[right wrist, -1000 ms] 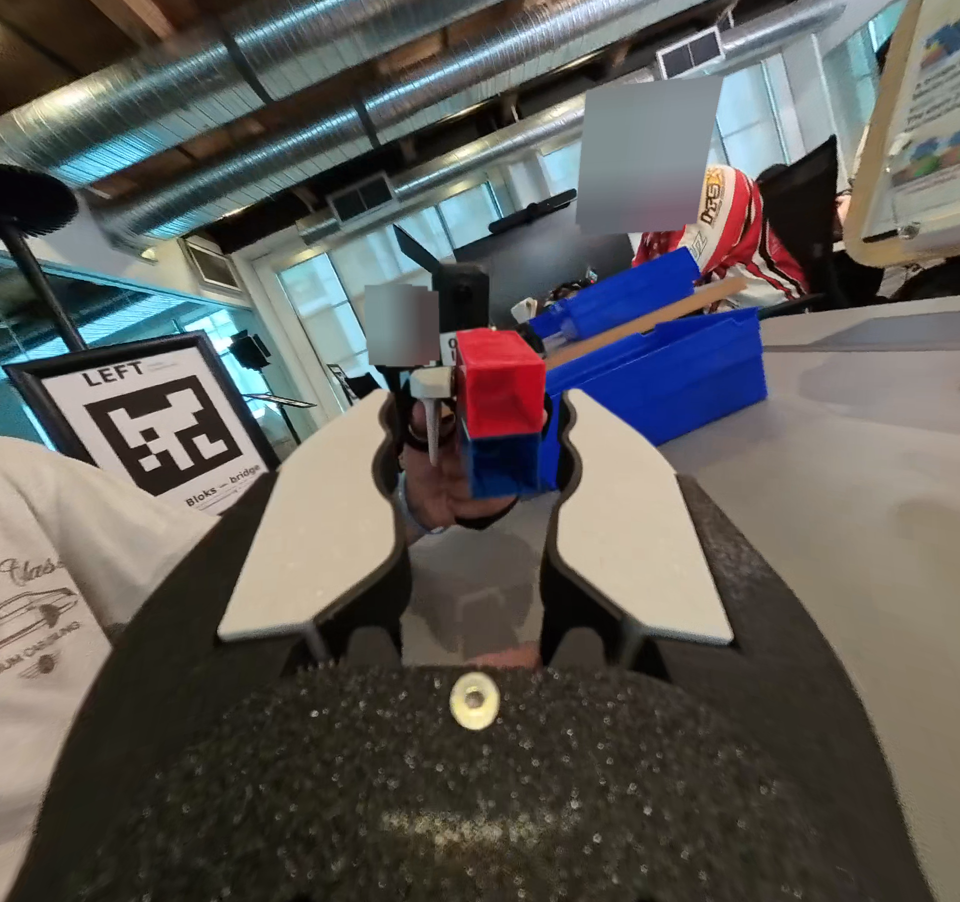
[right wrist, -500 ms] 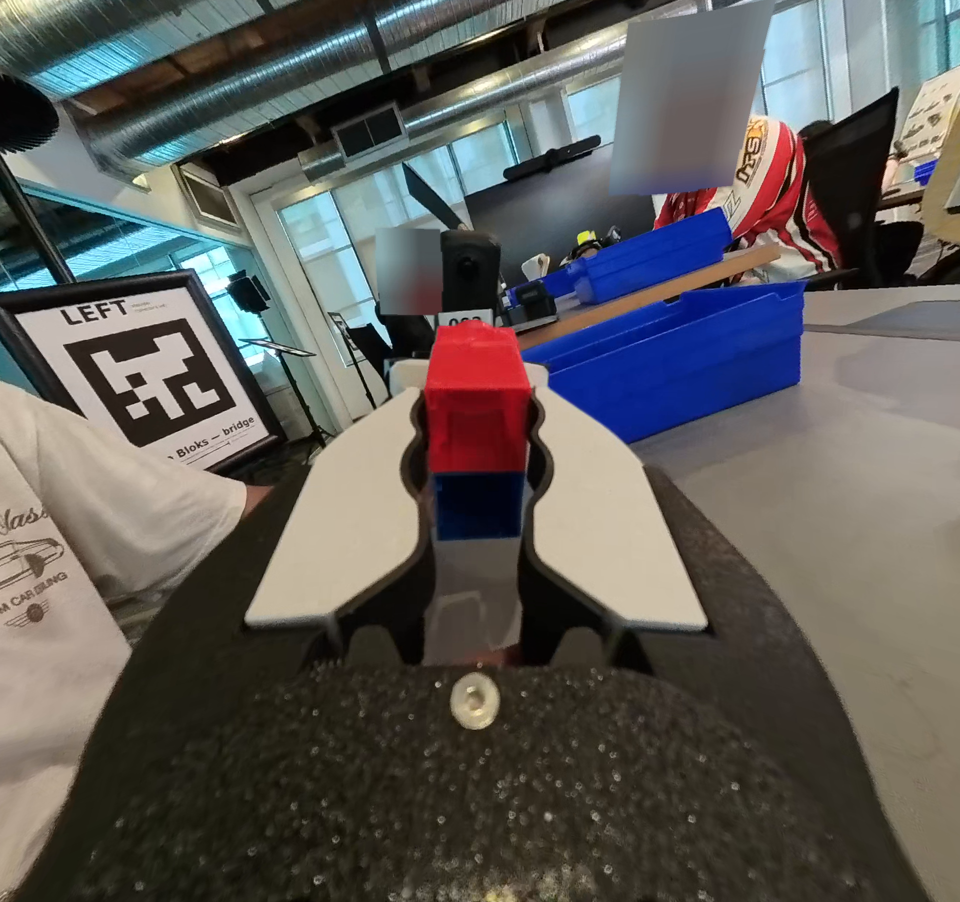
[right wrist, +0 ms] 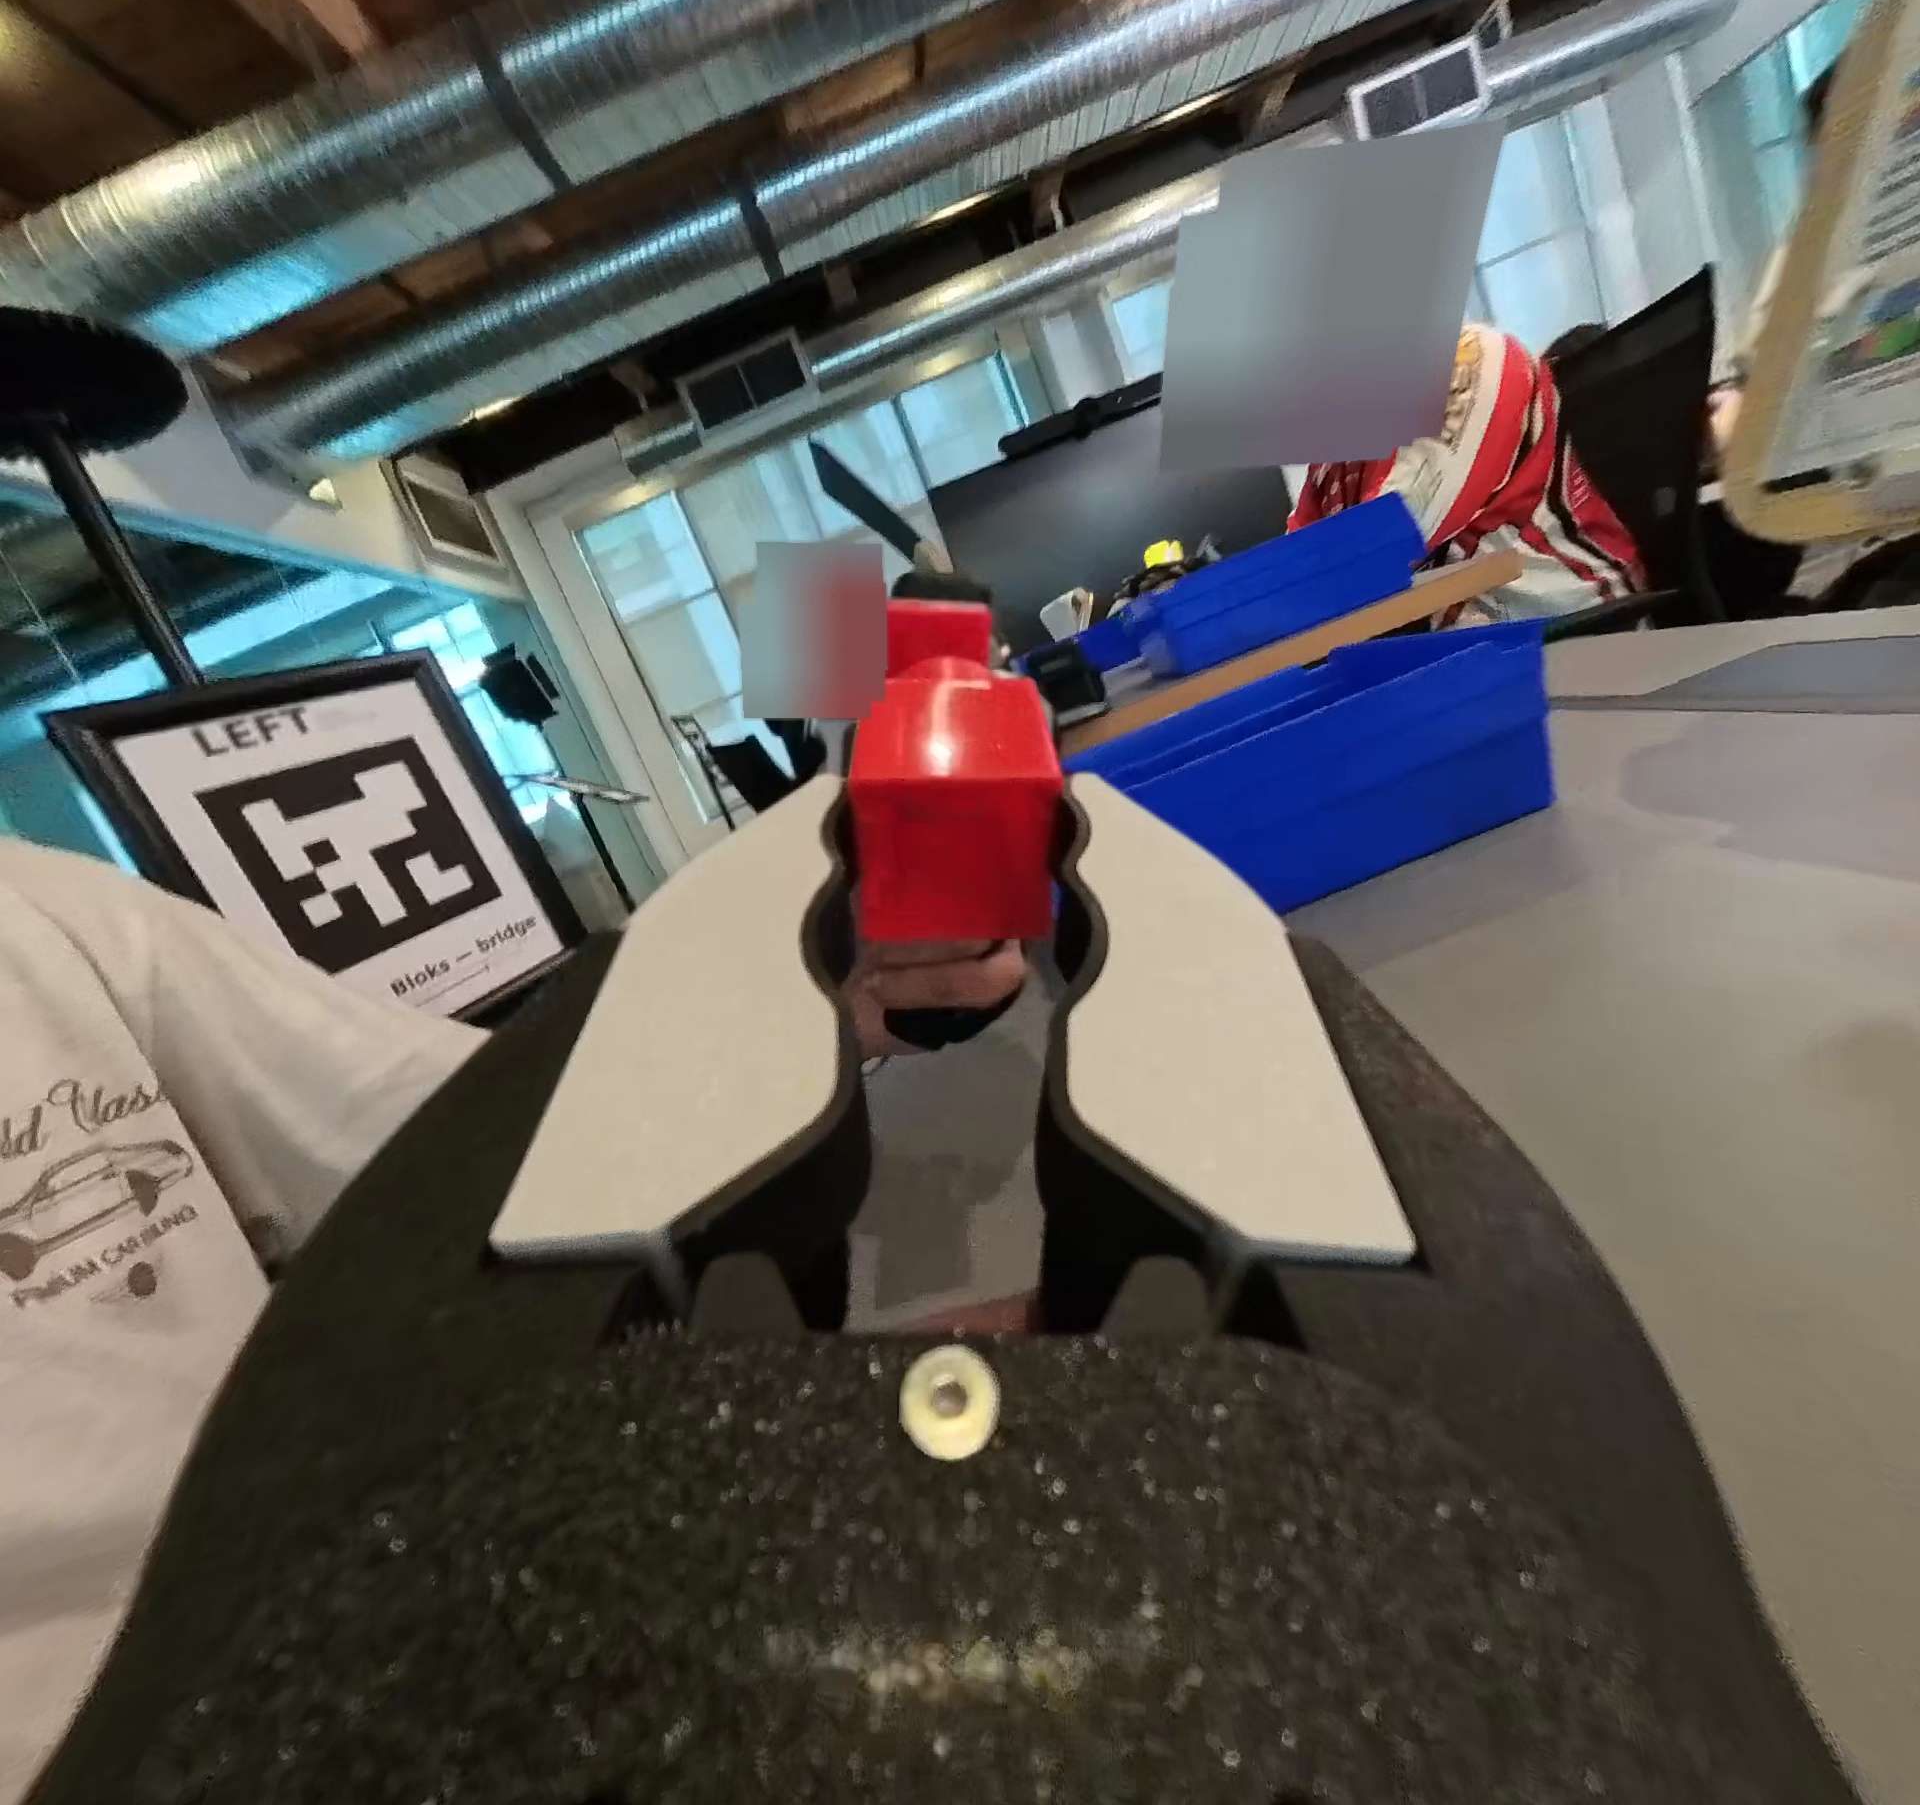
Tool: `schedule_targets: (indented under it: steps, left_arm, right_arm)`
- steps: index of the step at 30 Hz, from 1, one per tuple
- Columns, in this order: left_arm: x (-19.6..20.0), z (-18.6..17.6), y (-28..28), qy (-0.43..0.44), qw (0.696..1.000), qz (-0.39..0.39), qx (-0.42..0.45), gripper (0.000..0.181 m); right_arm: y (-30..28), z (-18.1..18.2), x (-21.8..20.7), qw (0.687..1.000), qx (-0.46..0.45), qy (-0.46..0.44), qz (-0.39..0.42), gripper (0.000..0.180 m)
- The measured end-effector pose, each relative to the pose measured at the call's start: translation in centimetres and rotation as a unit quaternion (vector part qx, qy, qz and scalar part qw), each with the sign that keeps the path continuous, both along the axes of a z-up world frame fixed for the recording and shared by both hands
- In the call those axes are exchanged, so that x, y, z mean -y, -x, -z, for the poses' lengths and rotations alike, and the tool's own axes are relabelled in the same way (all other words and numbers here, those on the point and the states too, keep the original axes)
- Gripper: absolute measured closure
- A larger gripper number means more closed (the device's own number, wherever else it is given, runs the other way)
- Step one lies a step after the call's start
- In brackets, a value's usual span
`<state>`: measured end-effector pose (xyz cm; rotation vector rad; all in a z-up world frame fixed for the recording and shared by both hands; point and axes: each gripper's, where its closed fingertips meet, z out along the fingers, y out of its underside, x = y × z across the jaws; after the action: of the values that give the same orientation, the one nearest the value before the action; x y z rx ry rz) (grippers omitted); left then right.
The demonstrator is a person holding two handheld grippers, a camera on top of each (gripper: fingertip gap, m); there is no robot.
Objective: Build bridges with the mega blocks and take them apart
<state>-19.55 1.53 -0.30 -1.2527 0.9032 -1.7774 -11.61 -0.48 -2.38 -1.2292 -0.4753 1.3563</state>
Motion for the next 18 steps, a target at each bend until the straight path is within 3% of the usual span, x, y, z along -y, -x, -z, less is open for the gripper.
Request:
schedule_targets:
  steps: [8, 13, 16, 18]
  left_arm:
    - [-2.1, 2.4, 1.0, -0.087, 0.983, -0.126, -0.1, 0.146]
    - [-1.9, 4.5, -0.1, -0.107, 0.973, -0.151, -0.135, 0.146]
    - [-2.6, 5.5, -0.2, -0.111, 0.964, -0.183, -0.156, 0.146]
    - [-2.8, 6.0, -0.1, -0.113, 0.962, -0.19, -0.16, 0.146]
  right_arm:
    - [-2.1, -0.1, -0.9, 0.999, -0.015, 0.011, 0.031, 0.144]
    - [-1.8, 0.5, -1.1, 0.998, 0.024, -0.003, 0.065, 0.144]
    - [-4.0, -1.0, -1.4, 0.987, 0.102, -0.003, 0.127, 0.144]
    - [-8.9, -4.0, -1.9, 0.952, 0.187, -0.023, 0.241, 0.144]
